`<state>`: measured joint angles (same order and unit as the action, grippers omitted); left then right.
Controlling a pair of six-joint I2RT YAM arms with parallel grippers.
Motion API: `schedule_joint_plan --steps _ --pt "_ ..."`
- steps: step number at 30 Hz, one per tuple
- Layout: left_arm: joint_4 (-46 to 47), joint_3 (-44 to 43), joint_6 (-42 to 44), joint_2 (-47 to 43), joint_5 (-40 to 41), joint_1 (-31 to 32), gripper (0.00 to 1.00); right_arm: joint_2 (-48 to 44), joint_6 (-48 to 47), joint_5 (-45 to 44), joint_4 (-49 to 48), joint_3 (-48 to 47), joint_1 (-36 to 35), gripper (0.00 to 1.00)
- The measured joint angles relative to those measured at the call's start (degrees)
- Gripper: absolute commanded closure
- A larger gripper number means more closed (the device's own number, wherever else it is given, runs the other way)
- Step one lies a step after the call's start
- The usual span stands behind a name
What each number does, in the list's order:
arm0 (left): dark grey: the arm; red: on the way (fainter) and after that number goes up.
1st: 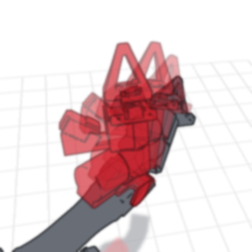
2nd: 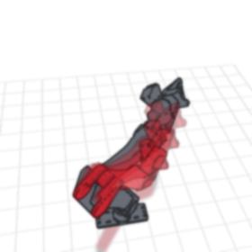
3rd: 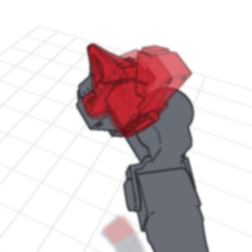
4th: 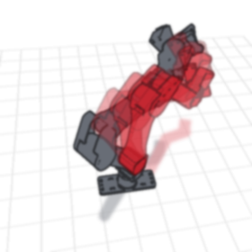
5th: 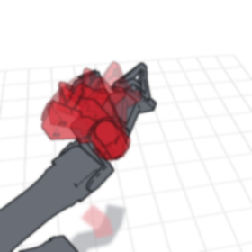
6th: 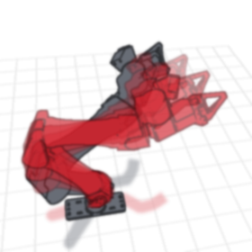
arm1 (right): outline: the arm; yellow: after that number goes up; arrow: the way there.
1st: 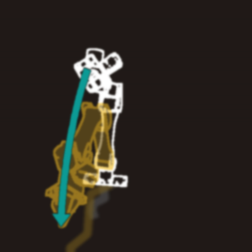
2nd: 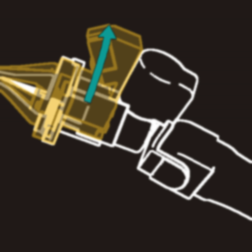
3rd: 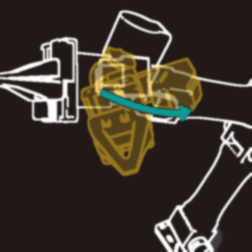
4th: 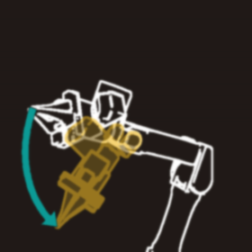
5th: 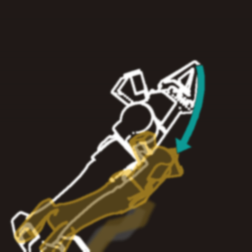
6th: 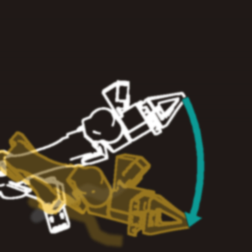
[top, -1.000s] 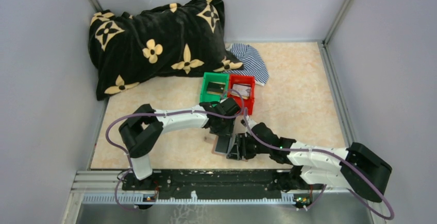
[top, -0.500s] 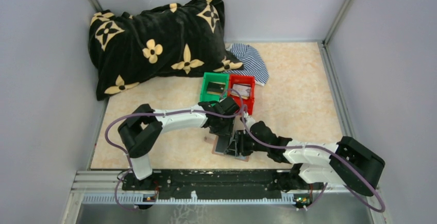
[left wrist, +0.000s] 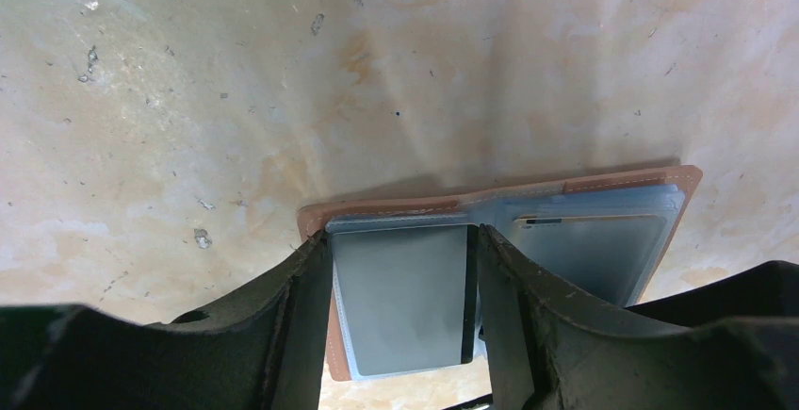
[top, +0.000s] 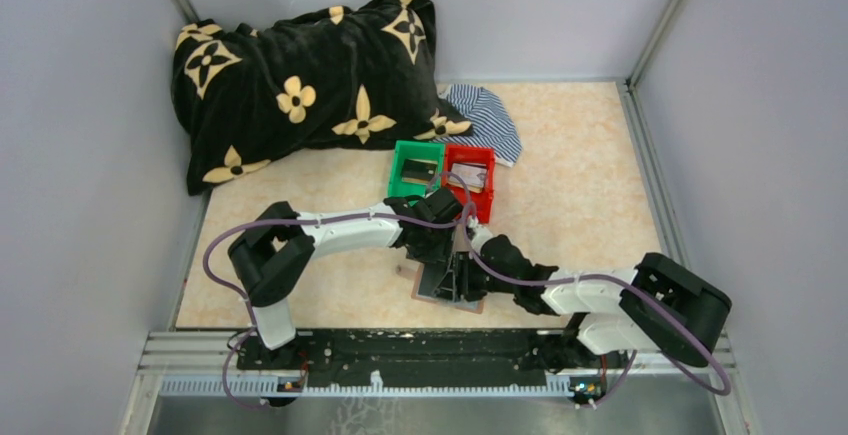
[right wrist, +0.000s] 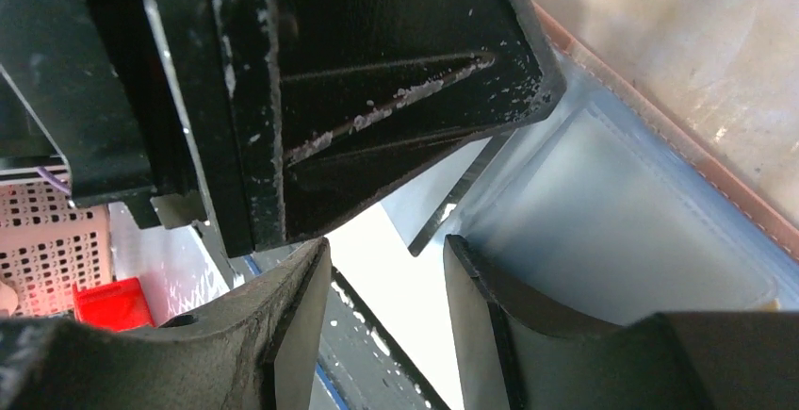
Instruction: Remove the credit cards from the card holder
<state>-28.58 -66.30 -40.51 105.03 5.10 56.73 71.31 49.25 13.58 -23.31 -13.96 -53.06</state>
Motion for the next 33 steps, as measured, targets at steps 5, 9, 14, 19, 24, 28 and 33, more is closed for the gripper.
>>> schedule_joint_plan --steps 5,9,14,19,24,28,33 --pt "0.0 0.0 0.0 0.0 -0.3 -0.2 1.00 1.8 0.5 0.2 -2.5 0.0 0.3 0.53" --pt "0.0 0.0 -0.2 0.0 -0.5 -0.3 1.00 3.8 2.1 0.9 -5.0 0.1 1.5 0.55" --pt "0.0 0.0 -0.3 0.0 -0.7 -0.3 1.00 6.2 3.8 1.8 -8.4 0.5 2.0 0.56" --pt "0.0 0.0 -0.2 0.0 -1.0 -0.3 1.00 7.9 5.3 3.0 -11.9 1.2 2.7 0.56" --pt "0.0 0.0 -0.2 -0.1 -1.1 -0.3 1.00 9.8 6.8 3.7 -16.7 2.4 3.0 0.56" --pt "0.0 0.0 0.0 -0.1 -1.2 -0.3 1.00 12.2 7.9 4.5 -21.4 3.2 3.1 0.57" --pt "2.0 0.3 -0.3 -0.4 -1.0 -0.6 1.00 17.9 10.7 5.7 -31.0 4.4 3.0 0.58"
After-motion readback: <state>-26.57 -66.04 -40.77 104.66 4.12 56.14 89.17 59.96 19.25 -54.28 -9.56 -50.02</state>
